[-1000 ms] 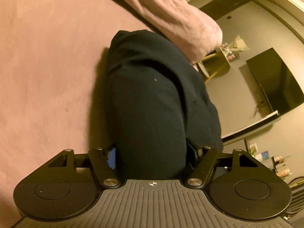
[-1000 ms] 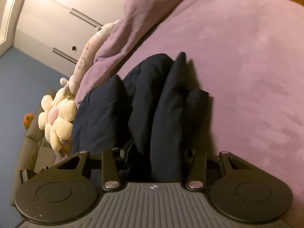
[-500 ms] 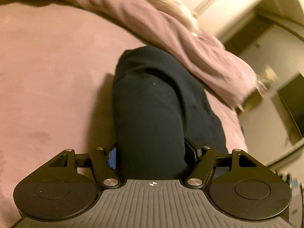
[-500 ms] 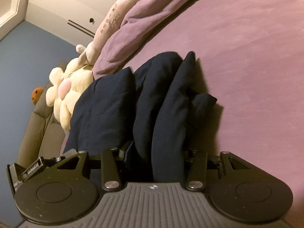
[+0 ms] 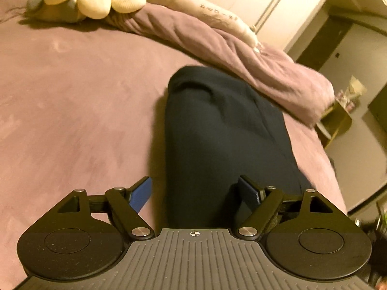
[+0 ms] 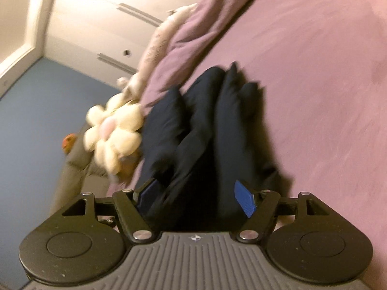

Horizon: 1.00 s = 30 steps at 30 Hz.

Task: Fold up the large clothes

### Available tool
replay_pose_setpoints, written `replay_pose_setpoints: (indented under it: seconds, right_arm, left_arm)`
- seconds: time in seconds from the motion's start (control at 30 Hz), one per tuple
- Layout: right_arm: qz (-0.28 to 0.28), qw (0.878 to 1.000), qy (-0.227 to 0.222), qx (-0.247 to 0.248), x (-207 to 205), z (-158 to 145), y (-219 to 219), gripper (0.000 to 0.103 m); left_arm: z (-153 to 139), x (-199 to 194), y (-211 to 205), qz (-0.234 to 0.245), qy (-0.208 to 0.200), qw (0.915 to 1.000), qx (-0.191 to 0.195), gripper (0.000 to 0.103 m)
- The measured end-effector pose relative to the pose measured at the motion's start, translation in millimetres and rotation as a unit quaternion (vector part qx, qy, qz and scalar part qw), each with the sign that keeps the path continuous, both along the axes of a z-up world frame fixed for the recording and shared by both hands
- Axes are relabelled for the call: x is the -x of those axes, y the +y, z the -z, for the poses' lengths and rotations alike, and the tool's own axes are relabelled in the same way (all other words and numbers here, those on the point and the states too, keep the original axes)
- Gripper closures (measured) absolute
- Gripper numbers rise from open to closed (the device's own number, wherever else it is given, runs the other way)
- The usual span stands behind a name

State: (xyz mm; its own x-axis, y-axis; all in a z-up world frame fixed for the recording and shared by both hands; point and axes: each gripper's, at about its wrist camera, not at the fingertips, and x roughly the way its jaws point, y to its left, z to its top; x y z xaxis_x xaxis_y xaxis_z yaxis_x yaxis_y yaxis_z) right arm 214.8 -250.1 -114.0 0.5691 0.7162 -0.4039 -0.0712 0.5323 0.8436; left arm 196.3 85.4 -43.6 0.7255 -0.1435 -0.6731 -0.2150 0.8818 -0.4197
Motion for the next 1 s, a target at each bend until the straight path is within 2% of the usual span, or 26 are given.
replay_pose_setpoints:
  seconds: [0.13,0.2,0.23,0.3,0.33,0.37,0.4,0.43,0.47,0.5,0.57,0.6,0.7,0.77,0.87,0.93,0.97,1.0]
  right_arm:
    - [-0.022,1.0,0.005,-0.021,-7,0,33,0.03]
    - [-0.023,1.0,0.009,-0.017,-14,0,49,0.034]
    - [-0.02,1.0,0.007,-0.009,-16,0,55,0.043]
    - [-0.002,0.999,0.012,0.05,-20,-4,69,0.061]
    - [0.0,0.997,0.017,0.072,-19,-5,72,0.066]
    - [0.005,0.996,0.013,0.083,-17,-7,73,0.068]
    - [0.01,0.997,0.009,0.074,-14,-8,70,0.07]
    - [0.018,0.999,0.007,0.05,-12,-8,63,0.071]
    - [0.025,0.999,0.01,0.037,-9,-5,57,0.071]
    - [0.036,0.999,0.019,0.035,-8,-1,49,0.071]
    - [0.044,0.996,0.039,0.063,-6,13,42,0.07]
    - [0.041,0.995,0.046,0.079,-5,20,41,0.067]
    - [0.028,0.993,0.042,0.106,-2,17,41,0.054]
    - [0.023,0.99,0.021,0.139,5,-4,40,0.047]
    - [0.032,0.978,-0.042,0.202,19,-44,45,0.047]
    - [0.032,0.965,-0.097,0.242,25,-68,58,0.048]
    - [0.023,0.957,-0.122,0.262,24,-77,70,0.049]
    - [0.011,0.949,-0.144,0.281,22,-83,82,0.057]
  left_arm:
    - [7,26,-19,0.036,0.011,0.9986,-0.035,0.016]
    - [12,33,-33,0.055,0.027,0.9958,-0.069,0.018]
    - [15,35,-37,0.059,0.023,0.9947,-0.081,0.017]
    - [24,28,-45,0.07,0.03,0.9924,-0.097,0.017]
    - [29,21,-47,0.066,0.044,0.9913,-0.105,0.017]
    - [34,15,-48,0.058,0.056,0.9905,-0.111,0.019]
    - [37,10,-47,0.046,0.068,0.9899,-0.116,0.022]
    - [41,9,-44,0.033,0.078,0.9893,-0.118,0.023]
    - [45,9,-38,0.018,0.088,0.9892,-0.116,0.02]
    - [48,9,-32,0.014,0.093,0.9907,-0.099,0.016]
    - [52,13,-22,0.017,0.102,0.9923,-0.068,0.017]
    - [52,17,-19,0.022,0.109,0.9919,-0.062,0.021]
    - [41,32,-6,0.045,0.111,0.9921,-0.039,0.023]
    - [25,43,3,0.049,0.096,0.9937,-0.03,0.023]
    - [-6,54,3,0.039,0.051,0.9967,-0.049,0.02]
    - [-20,51,1,0.029,0.019,0.9979,-0.055,0.019]
    - [-24,46,-2,0.029,0.007,0.9981,-0.054,0.019]
    - [-25,39,-5,0.029,0.002,0.9981,-0.054,0.019]
